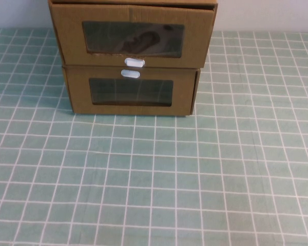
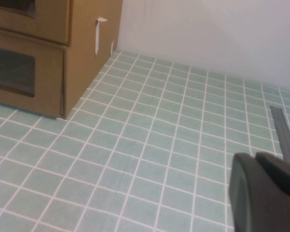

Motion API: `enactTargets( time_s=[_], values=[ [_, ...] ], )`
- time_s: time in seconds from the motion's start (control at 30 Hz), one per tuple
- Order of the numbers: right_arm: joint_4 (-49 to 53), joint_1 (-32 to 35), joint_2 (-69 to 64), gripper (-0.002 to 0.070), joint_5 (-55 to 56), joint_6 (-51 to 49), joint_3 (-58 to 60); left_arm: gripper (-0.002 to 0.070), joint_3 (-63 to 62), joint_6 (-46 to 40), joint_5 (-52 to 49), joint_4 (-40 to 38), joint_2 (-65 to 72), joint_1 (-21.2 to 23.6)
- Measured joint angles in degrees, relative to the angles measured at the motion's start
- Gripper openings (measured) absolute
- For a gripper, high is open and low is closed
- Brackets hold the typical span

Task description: Close the shoe box

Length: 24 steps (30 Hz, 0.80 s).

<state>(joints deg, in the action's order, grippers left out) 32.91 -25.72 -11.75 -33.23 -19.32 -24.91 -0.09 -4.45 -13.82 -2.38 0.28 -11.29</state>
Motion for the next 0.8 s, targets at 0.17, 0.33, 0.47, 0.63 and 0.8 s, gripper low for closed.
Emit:
enactTargets(
  time_s=[0.17,0.33,0.47,0.63,0.8],
  values=[
    [0.0,0.0,0.0,-0.0014,0.1,0.0,0.0,-0.0005,1.6,2.3,-3.0,0.3,-0.7,0.0],
    [0.0,0.0,0.0,-0.0014,0.1,0.0,0.0,-0.0005,1.6,3.8,-7.5,0.4,-0.8,0.0],
    [0.0,0.0,0.0,-0.0014,0.1,0.0,0.0,-0.0005,1.6,6.8,-7.6,0.4,-0.8,0.0],
    [0.0,0.0,0.0,-0.0014,0.1,0.0,0.0,-0.0005,1.6,7.7,-7.6,0.5,-0.8,0.0],
    [0.0,0.0,0.0,-0.0014,0.1,0.0,0.0,-0.0005,1.6,7.7,-7.6,0.6,-0.8,0.0]
  ],
)
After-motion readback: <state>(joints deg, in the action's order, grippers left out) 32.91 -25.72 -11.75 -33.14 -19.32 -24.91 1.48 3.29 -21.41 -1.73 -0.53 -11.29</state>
